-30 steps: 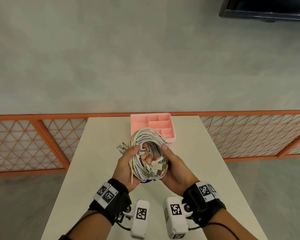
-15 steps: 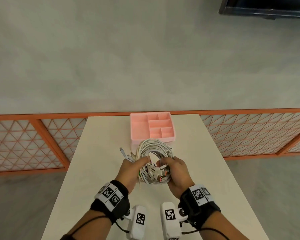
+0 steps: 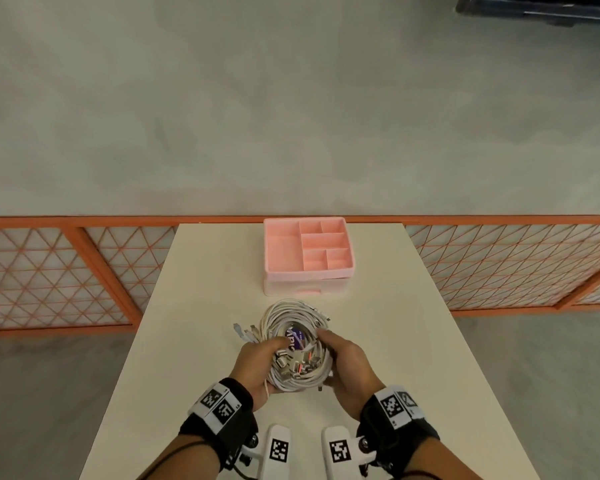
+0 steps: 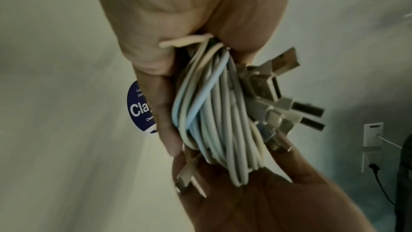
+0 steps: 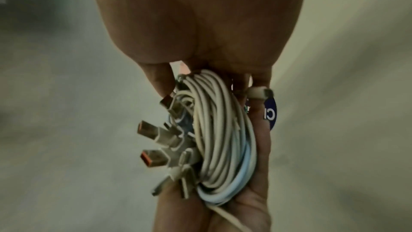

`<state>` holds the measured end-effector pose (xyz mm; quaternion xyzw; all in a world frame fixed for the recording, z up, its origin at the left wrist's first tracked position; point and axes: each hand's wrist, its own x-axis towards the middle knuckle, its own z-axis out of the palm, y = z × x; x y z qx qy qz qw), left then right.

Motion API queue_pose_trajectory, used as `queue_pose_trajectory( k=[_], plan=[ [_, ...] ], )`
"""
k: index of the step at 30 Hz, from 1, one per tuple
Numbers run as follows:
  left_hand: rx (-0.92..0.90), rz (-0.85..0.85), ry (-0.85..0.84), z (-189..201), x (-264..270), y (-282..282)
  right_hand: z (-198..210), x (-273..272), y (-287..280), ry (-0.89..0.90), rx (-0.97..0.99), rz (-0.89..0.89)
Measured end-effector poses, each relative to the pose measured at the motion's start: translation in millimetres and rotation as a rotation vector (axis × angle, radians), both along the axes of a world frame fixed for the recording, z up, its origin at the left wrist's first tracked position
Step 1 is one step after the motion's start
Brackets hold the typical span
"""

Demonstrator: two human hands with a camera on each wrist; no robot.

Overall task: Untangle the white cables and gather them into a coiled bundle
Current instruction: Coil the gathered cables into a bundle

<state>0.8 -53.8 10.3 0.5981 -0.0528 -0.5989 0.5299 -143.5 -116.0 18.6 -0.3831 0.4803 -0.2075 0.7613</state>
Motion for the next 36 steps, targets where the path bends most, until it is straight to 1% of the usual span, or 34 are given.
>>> queue_pose_trajectory(
  k=[1, 2, 5, 7, 10, 12, 14, 16, 21, 24, 26, 27, 28, 31, 33, 36],
  plan=[
    [-0.011, 0.027, -0.003, -2.4, -0.6, 0.4, -0.5, 0.2, -0.3, 0.039, -0.024, 0.022],
    [-0.024, 0.052, -0.009, -4.2, -1.8, 0.6, 0.3, 0.5, 0.2, 0.026, -0.013, 0.034],
    [-0.063, 0.11, -0.001, -5.7, -7.5, 3.3, 4.0, 0.8, 3.9, -0.162, 0.097, 0.011],
    [-0.082, 0.111, 0.028, -4.2, -11.1, 5.2, 9.2, -0.7, 5.2, -0.267, 0.129, -0.005],
    [-0.097, 0.057, 0.082, -1.0, -11.1, 7.9, 8.2, -3.3, 4.5, -0.304, 0.159, -0.021],
    [-0.102, -0.021, 0.105, 2.8, -8.3, 9.8, 2.8, -4.9, 5.0, -0.315, 0.159, -0.03],
    [-0.104, -0.108, 0.093, 6.7, -5.5, 11.4, -4.1, -6.3, 6.6, -0.32, 0.174, -0.024],
    [-0.095, -0.155, 0.053, 8.8, -2.9, 12.0, -9.5, -8.1, 9.3, -0.295, 0.179, 0.014],
    [-0.071, -0.159, -0.055, 7.0, 2.7, 14.9, -21.1, -22.6, 5.4, -0.121, 0.102, 0.193],
    [-0.066, -0.195, -0.082, 4.1, 6.4, 16.8, -14.6, -30.3, -7.3, 0.008, -0.053, 0.243],
    [-0.072, -0.217, -0.094, 1.9, 8.2, 17.1, -7.3, -30.3, -17.7, 0.059, -0.175, 0.185],
    [-0.09, -0.228, -0.104, 0.6, 8.0, 16.7, -4.4, -28.0, -22.2, 0.059, -0.232, 0.146],
    [-0.116, -0.243, -0.119, 1.0, 6.8, 16.5, -0.8, -24.6, -25.4, 0.049, -0.288, 0.147],
    [-0.182, -0.312, -0.155, 3.3, 1.4, 16.3, 5.4, -8.2, -25.1, 0.134, -0.413, 0.275],
    [-0.206, -0.355, -0.16, 3.6, -0.9, 16.4, 4.5, -1.4, -19.6, 0.135, -0.415, 0.335],
    [-0.175, -0.324, -0.161, -1.5, -1.0, 18.7, -3.7, -0.8, -13.7, 0.116, -0.331, 0.32]
  ],
)
